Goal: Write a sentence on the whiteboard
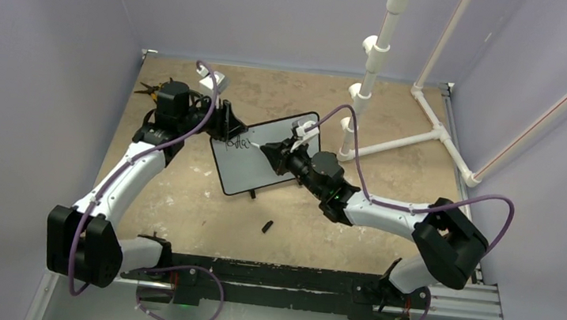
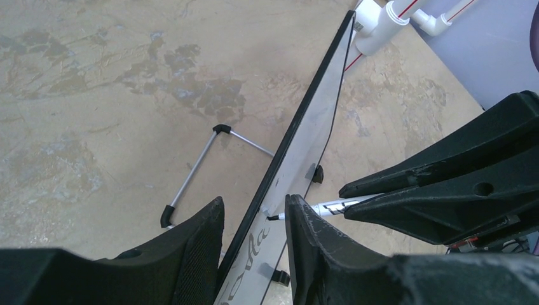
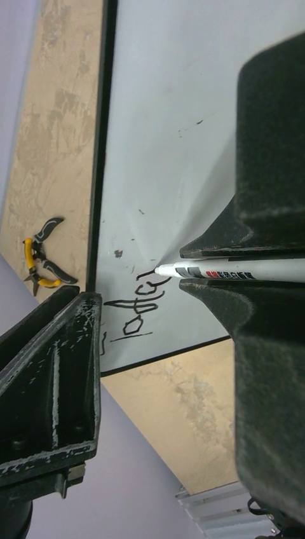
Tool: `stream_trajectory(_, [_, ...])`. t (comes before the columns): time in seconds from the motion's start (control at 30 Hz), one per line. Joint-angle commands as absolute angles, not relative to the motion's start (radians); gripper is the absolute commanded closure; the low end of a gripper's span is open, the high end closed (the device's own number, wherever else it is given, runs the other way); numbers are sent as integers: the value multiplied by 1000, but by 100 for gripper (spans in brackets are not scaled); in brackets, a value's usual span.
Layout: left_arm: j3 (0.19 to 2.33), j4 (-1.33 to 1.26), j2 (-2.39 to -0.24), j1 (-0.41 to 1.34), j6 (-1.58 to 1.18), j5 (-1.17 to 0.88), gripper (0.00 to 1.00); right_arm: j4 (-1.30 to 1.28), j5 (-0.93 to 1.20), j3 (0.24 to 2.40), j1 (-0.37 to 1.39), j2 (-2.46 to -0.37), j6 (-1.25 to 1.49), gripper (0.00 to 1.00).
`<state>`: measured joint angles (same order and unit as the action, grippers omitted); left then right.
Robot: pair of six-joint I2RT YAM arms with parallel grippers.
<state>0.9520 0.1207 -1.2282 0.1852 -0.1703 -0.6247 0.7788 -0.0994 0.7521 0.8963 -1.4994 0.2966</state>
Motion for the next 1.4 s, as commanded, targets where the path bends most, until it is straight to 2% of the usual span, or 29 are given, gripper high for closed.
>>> stream_trajectory(0.0, [954,92,-1238,196,-141,-640,61,797,-135,728,891,-1476,307,100])
stream_trajectory(0.23, [952,98,-1244,202,-136,-628,63,817,-134,715,891,-1445,304,100])
stream_trajectory(0.6, [949,101,-1251,206,-133,-626,72,838,-145,749,885,-1429,305,100])
stream_trajectory(1.37, [950,103,-1254,207,-129,-626,74,819,-102,717,873,-1483,326,100])
